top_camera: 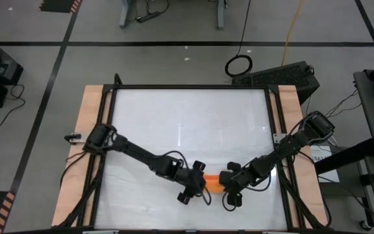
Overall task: Roll towel
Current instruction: Roll the orange microfiber cloth
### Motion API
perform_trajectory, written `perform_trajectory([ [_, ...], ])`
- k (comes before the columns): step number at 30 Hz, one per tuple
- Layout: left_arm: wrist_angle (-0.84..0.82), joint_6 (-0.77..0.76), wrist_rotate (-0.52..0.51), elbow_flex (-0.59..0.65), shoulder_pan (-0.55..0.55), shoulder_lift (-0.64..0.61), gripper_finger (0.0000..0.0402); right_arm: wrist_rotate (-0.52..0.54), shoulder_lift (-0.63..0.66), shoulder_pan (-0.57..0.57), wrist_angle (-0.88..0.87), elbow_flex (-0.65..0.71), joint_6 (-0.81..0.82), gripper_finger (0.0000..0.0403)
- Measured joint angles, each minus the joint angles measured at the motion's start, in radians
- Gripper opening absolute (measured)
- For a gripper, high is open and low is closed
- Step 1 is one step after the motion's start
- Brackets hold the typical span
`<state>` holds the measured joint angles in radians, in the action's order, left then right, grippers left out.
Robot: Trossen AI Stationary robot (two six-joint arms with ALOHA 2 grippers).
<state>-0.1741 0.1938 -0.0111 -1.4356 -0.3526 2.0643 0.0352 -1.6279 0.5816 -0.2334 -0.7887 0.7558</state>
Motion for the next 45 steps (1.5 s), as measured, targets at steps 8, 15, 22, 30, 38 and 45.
perform_trajectory([
  [8, 0.003, -0.025, 0.006, 0.000, 0.005, 0.067, 0.0233, 0.004, 0.000, 0.000, 0.038, 0.000, 0.024, 0.0015],
  [15, -0.013, -0.105, 0.003, -0.001, 0.016, 0.091, 0.0156, -0.013, 0.001, 0.000, 0.050, 0.000, 0.067, 0.0015],
  [22, -0.024, -0.140, 0.052, -0.002, 0.039, 0.091, 0.0026, -0.042, 0.002, -0.011, 0.051, -0.002, 0.130, 0.0022],
  [30, -0.025, -0.277, 0.238, -0.001, 0.087, 0.091, 0.0020, -0.038, 0.068, -0.011, 0.036, -0.002, 0.142, 0.0090],
  [38, -0.029, -0.404, 0.516, 0.001, 0.148, 0.095, 0.0016, 0.057, 0.182, 0.006, 0.022, -0.002, -0.023, 0.0164],
  [45, -0.025, -0.454, 0.588, 0.001, 0.176, 0.095, 0.0016, 0.160, 0.178, 0.116, 0.054, -0.003, -0.292, 0.0171],
])
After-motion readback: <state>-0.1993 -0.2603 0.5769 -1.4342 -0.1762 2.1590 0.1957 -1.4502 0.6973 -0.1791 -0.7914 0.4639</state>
